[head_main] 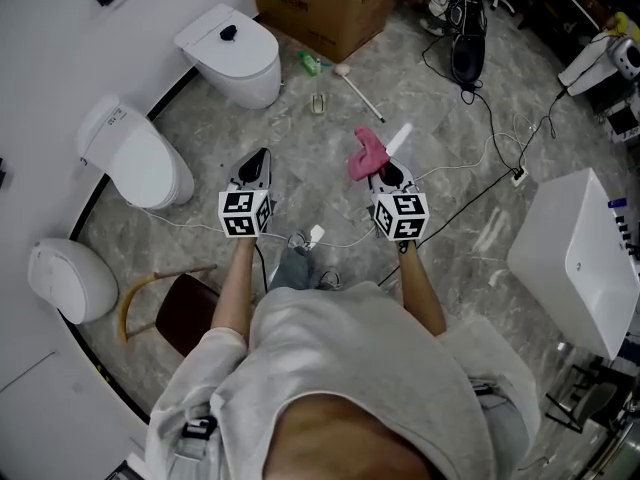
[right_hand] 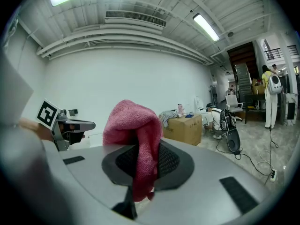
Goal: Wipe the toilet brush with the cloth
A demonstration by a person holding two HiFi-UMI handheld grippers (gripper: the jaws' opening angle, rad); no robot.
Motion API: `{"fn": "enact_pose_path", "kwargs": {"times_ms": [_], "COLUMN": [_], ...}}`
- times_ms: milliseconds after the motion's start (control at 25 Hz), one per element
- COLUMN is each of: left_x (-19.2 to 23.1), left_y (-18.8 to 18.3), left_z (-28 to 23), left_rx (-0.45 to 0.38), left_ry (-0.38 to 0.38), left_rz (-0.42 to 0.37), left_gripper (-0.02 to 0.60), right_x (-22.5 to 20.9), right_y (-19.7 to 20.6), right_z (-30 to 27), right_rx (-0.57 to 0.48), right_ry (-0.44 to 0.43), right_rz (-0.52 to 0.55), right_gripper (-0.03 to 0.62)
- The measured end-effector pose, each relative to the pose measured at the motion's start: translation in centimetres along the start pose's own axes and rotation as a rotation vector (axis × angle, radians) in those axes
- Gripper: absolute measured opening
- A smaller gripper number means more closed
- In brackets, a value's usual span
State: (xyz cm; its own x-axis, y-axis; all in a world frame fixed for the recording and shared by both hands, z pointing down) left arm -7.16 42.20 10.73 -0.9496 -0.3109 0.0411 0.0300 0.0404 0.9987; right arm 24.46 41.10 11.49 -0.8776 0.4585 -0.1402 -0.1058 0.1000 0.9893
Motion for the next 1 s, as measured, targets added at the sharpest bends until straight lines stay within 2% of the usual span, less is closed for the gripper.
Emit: {"fn": "enact_pose_path", "kwargs": {"times_ms": [200, 440, 1000], "left_x": [1.3, 4.1, 17.4], "left_y": [1.1, 2.5, 1.3], "left_z": [-2.0, -7.3, -23.3], "left_rx": [0.005, 0.001, -0.012], "left_ry": [-0.008, 0.0, 0.033], "left_rz": [0.019, 0.052, 0.077], "left_gripper": [0.018, 0.018, 0.018], "right_x": [-0.7, -2.0, -4.9], "right_y": [0.4, 0.8, -1.7], "right_z": [-2.8, -8.6, -27.0], "right_rx": [0.011, 0.012, 0.034], "right_ry": [-0.004, 0.001, 0.056], "right_rz": [0.009, 0.002, 0.017], "right_gripper": [0.064, 0.064, 0.064]}}
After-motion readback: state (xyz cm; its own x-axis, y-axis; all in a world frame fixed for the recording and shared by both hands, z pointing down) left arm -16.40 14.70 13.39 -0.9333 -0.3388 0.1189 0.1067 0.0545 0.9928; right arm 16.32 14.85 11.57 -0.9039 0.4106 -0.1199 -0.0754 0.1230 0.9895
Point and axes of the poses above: the fingertips, and each gripper's own axes: z backward along the fingers, x to its left, y out of its underside, the point moved 10 cm from there along z, backward along the fingers, and after that the axes turned 15 degrees about -x, right-handed, at the moved point
